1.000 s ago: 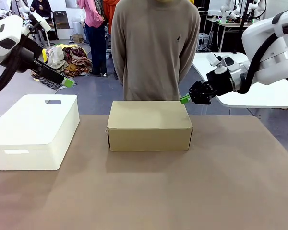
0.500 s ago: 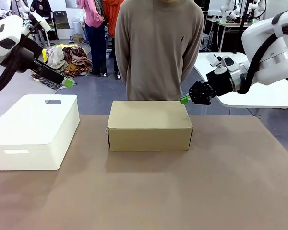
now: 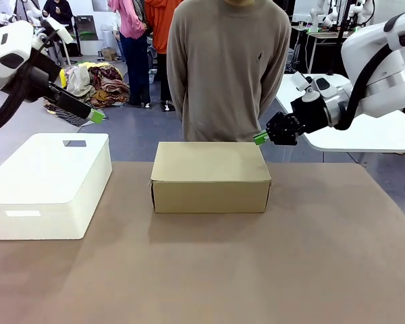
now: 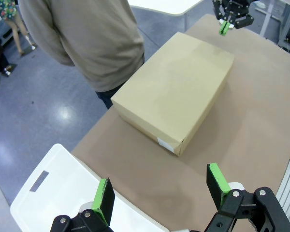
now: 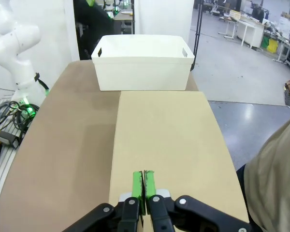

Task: Pack the shoes into the box.
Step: Press down on the lid of the Shoes Box.

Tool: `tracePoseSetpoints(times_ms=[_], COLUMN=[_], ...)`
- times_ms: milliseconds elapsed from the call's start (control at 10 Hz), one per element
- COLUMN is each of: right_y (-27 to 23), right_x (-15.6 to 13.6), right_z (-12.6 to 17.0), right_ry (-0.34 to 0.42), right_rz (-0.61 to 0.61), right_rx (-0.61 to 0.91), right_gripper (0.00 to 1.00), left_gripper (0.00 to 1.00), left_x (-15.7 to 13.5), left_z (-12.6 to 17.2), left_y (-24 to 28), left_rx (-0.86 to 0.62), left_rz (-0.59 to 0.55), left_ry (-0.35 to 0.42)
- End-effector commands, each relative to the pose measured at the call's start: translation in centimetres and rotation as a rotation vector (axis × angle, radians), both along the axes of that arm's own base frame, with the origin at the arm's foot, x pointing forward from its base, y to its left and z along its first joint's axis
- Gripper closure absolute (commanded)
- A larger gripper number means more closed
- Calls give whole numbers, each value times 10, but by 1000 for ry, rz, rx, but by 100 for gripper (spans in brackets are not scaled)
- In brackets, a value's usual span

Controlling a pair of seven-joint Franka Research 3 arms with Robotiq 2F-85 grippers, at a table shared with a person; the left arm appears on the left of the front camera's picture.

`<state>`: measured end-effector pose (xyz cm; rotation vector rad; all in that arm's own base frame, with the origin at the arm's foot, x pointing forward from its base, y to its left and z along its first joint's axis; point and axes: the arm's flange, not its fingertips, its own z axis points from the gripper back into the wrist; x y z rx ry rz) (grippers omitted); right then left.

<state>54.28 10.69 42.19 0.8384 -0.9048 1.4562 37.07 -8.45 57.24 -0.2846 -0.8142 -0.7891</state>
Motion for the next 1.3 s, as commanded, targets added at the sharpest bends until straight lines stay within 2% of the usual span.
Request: tracePoseSetpoints(times_ms=[0,200,300,400,500,600,900,1000,1200], right_y=[7,15,19,23,24,27,28,28,28], right_x=[-6,-10,-13,-18,-25,-32,-43,-46,-52], right_z=[27,45,50,56,61,65,71,72,78], right_ry=[29,75,78,97,71,63,18,26,67], right_rz=[-62,-90,-119,-132,-163,-195,-237,-240,-262], right_rx=[-56,-120,-156,-185,-220,-266,-310,-317,-360], right_gripper=[53,13,0,0,0,3,3,3,3], left_gripper=[0,0,0,0,13,32,89,100,100], left_x=[-6,-9,-9,-9,-9,-9,-6,-2,3], left_z=[14,21,19,18,16,14,9,6,2], left_y=[-10,-17,-17,-19,-21,-22,-28,-31,-38], left_rx=[24,54,61,83,81,78,59,50,52], left_rz=[39,71,90,103,84,96,95,103,124], left_ry=[46,103,119,134,130,144,173,179,166])
